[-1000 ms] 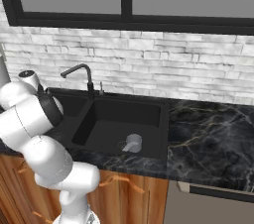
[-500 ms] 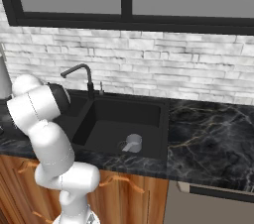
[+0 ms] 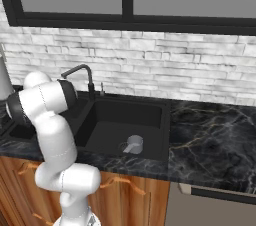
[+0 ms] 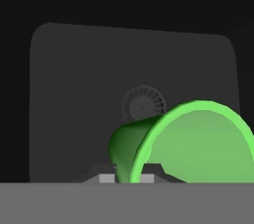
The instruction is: Move any existing items from the left basin to the right basin for drying. Then move the cup from the counter to the left basin of the sink for washing.
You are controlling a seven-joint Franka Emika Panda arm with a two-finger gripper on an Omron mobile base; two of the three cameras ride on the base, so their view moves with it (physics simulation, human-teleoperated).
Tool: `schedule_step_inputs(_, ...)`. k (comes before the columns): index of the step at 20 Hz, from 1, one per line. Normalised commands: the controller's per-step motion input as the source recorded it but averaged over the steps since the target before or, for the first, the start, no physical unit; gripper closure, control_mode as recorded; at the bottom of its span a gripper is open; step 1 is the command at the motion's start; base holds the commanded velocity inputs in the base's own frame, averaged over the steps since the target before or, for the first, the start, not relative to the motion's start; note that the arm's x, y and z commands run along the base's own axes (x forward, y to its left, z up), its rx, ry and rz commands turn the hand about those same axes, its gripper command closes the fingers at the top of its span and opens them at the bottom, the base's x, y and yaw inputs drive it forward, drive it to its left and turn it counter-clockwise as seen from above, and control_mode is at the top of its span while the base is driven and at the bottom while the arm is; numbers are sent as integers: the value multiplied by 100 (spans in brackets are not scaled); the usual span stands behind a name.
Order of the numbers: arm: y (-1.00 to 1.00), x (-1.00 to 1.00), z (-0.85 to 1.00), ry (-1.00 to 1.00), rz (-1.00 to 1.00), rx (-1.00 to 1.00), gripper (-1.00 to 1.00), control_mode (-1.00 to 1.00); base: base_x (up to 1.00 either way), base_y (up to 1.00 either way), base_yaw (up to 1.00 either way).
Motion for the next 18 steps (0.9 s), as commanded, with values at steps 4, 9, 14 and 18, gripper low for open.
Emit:
schedule_step_inputs(4, 0, 29, -27, 0, -2, -1, 100, -100, 0, 0, 0)
schedule_step_inputs(9, 0, 24, -31, 0, -2, -2, 100, -100, 0, 0, 0)
schedule_step_inputs(14, 0, 22, -33, 0, -3, -1, 100, -100, 0, 0, 0)
schedule_step_inputs(18, 0, 28, -27, 0, -3, 0, 100, -100, 0, 0, 0)
